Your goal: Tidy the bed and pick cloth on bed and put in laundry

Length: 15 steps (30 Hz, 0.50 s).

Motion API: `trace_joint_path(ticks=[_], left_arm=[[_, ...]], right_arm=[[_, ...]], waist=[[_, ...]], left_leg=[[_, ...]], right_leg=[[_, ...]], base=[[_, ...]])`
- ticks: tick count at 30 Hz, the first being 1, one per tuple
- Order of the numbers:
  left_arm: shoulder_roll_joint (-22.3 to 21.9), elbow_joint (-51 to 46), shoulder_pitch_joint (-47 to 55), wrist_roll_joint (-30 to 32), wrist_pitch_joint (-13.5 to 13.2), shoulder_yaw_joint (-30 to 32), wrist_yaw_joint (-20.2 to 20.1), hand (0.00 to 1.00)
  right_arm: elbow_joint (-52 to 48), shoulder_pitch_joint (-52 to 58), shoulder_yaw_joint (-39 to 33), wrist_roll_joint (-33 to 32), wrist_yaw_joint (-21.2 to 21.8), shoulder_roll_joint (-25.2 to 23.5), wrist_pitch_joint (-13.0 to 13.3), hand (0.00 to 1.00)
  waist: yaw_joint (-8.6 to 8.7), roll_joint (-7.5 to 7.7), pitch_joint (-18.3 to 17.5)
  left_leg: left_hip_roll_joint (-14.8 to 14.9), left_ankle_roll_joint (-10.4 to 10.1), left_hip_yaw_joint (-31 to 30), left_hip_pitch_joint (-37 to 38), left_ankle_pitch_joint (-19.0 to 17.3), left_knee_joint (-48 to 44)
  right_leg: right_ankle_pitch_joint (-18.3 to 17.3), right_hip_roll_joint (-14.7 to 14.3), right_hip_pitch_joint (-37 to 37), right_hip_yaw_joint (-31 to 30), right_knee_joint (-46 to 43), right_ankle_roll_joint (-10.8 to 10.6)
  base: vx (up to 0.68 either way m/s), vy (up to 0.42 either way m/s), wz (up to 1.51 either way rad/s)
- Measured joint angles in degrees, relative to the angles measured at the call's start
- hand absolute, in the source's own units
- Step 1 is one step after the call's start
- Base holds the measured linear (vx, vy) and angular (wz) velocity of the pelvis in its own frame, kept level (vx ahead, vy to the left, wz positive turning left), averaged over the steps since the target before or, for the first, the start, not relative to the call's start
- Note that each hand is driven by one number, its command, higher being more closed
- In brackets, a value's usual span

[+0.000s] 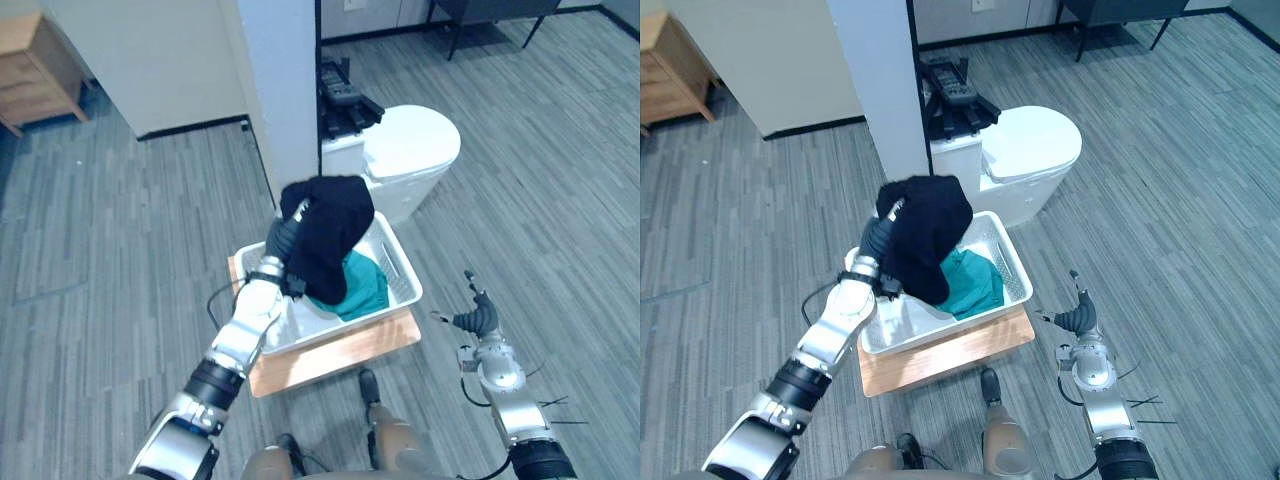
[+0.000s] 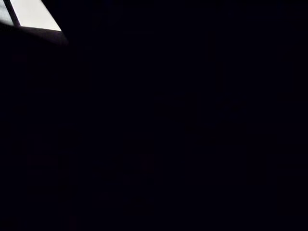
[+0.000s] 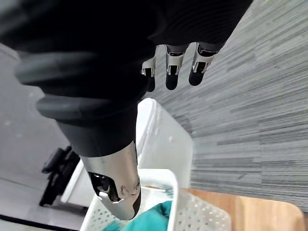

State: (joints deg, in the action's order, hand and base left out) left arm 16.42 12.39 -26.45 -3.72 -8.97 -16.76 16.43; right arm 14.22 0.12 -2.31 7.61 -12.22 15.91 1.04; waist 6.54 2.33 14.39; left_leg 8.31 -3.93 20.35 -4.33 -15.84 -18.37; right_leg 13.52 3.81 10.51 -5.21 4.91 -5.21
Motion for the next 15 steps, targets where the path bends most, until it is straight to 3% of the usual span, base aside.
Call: trace_joint_path(ticks=[2,10,15], left_arm=[[1.42,1.66,-2.53,-0.02,0.14,0.98,0.07,1.0],[1.04,12.49,-4.48,0.01,7.51,-2.83,-3.6,1.0],[-2.21,15.08,-4.19,1.34,7.59,-3.95,-3.85,1.0]], right_arm=[[-0.03,0.01,-0.16,-1.04,-0.09,-0.01,0.0,0.0],[-2.53,-2.84,-0.12,-2.89,0.04,-1.46,0.19,0.0],[-2.54,-5.62,0.19,-2.62,0.07,-1.48,0.22,0.0]], waist=[[0.7,0.21,1.96],[1.89,-0.08,9.48],[1.86,-1.11,11.27]], left_leg=[[0.53,0.48,0.32,-2.04,-1.41,-2.62],[0.54,1.14,1.91,-6.96,-3.17,-6.78],[-0.22,1.2,2.25,-7.2,-3.14,-6.08]], right_leg=[[0.29,-0.18,1.51,-0.71,-0.7,-0.31],[1.71,0.08,6.72,-2.53,-1.82,-0.42],[1.71,0.33,7.44,-2.97,-1.81,-0.39]], base=[[-0.07,0.051,-0.17],[-0.05,0.033,-0.13],[-0.04,-0.013,-0.06]])
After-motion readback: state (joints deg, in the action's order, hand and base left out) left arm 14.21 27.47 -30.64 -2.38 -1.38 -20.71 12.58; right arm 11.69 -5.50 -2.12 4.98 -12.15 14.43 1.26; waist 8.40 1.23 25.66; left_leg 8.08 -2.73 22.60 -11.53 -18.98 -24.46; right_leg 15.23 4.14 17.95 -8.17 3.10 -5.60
